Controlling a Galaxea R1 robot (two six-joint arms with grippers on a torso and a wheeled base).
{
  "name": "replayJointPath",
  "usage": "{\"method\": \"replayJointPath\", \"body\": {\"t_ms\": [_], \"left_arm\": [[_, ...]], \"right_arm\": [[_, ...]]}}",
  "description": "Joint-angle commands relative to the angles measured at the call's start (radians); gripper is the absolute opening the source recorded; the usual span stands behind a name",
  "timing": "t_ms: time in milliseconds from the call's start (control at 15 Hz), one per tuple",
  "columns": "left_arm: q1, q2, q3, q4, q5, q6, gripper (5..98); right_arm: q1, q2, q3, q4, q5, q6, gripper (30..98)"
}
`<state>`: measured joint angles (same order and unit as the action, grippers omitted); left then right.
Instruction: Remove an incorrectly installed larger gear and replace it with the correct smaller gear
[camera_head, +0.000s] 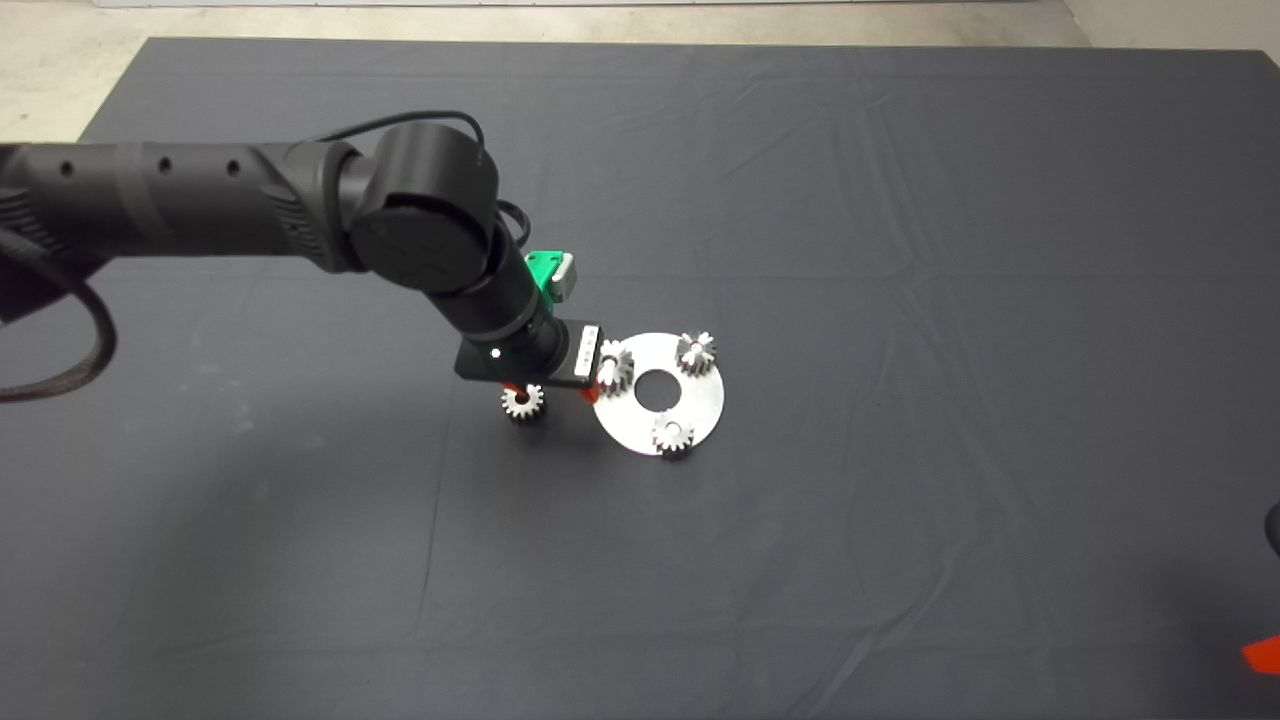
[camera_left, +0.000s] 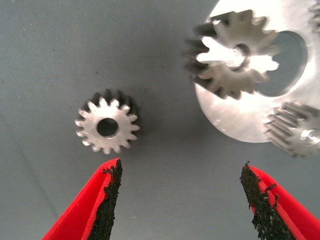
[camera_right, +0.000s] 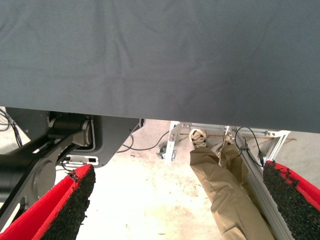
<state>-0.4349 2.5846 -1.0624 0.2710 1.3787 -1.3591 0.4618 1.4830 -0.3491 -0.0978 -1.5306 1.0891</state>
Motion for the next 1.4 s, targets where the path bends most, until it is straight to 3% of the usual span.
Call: {"method": "replayJointPath", "body": {"t_ms": [0,533,867,1067,1333], "left_arm": [[-0.007,0.098,-0.21,-0.131,0.028,0.146,59.6],[-0.01,0.337,-0.508,-0.164,0.028,0.281,59.6],[-0.01,0.342,-0.511,-0.164,0.034,0.281,59.6],[-0.013,0.343,-0.516,-0.162,0.065,0.281,59.6],[-0.043,0.347,-0.508,-0.18,0.065,0.281,56.1]], "right_arm": [[0.0,-0.035,0.007,0.013,-0.028,-0.006,88.6],[-0.006,-0.126,0.01,0.02,-0.028,-0.025,88.6],[-0.005,-0.206,0.009,0.02,-0.028,-0.09,88.6],[-0.005,-0.207,0.009,0.021,-0.028,-0.094,88.6],[-0.006,-0.198,0.009,0.02,-0.022,-0.092,88.6]]}}
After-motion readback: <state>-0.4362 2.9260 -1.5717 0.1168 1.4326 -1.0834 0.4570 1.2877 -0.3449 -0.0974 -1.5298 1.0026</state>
